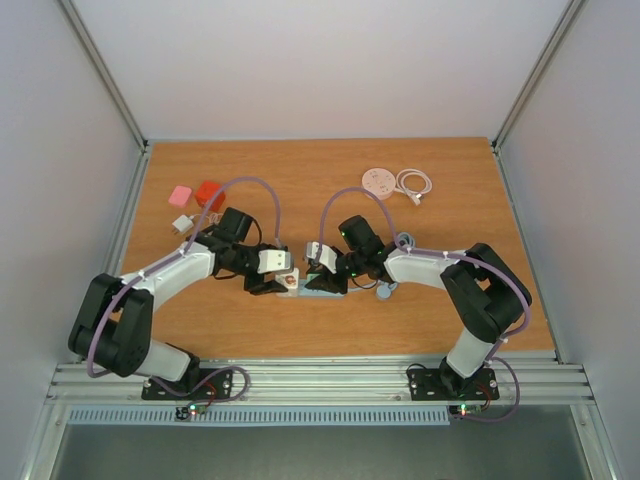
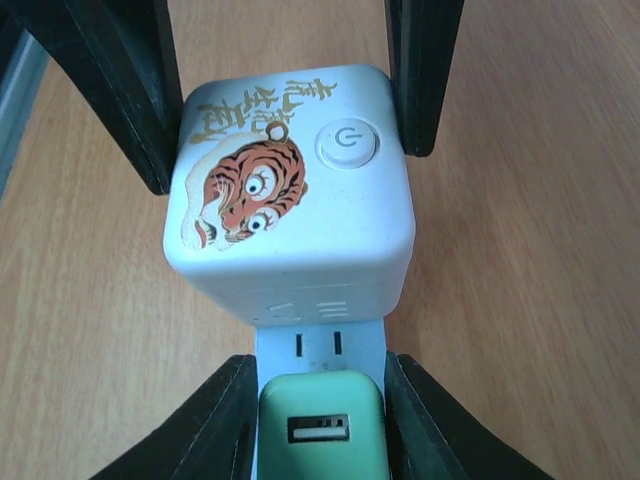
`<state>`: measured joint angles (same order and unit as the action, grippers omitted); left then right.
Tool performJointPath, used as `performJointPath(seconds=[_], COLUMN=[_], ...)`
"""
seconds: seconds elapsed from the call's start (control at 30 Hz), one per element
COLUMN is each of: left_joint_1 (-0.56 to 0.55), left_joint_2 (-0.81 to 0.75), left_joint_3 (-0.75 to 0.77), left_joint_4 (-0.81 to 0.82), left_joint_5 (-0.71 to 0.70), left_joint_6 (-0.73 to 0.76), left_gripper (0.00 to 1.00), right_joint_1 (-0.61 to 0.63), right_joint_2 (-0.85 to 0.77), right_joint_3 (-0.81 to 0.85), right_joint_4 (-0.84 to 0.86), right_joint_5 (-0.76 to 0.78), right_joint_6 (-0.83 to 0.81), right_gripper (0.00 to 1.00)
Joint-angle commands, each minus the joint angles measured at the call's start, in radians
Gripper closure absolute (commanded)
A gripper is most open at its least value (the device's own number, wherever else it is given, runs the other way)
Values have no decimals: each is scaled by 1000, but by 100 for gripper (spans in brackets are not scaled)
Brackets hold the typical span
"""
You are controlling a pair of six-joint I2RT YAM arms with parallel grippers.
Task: Pull the plug off the socket
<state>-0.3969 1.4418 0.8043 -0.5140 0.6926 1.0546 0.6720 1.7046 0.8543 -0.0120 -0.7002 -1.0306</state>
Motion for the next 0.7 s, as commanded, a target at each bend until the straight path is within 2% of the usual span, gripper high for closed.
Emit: performJointPath(seconds=[0.0, 0.1, 0.2, 0.53, 0.67], left_joint_1=[-13, -13, -13, -13, -13], left_joint_2=[-27, -48, -68, -80, -78], left_joint_3=[-30, -40, -59, -111, -119], left_joint_4=[80, 94, 113, 186, 194], left_joint_5=[55, 50, 36, -8, 7], left_joint_6=[-33, -57, -71, -113, -121], left_gripper=[30, 19, 17, 21, 28], right_joint_1=[0, -1, 0, 12, 31], right_joint_2=[1, 0, -3, 4, 11], right_joint_3=[-31, -38, -45, -53, -55], right_joint_4=[24, 39, 48, 30, 28], right_joint_5=[8, 6, 6, 2, 31], right_joint_6=[-23, -23, -23, -47, -56], right_gripper=[65, 70, 74, 79, 82])
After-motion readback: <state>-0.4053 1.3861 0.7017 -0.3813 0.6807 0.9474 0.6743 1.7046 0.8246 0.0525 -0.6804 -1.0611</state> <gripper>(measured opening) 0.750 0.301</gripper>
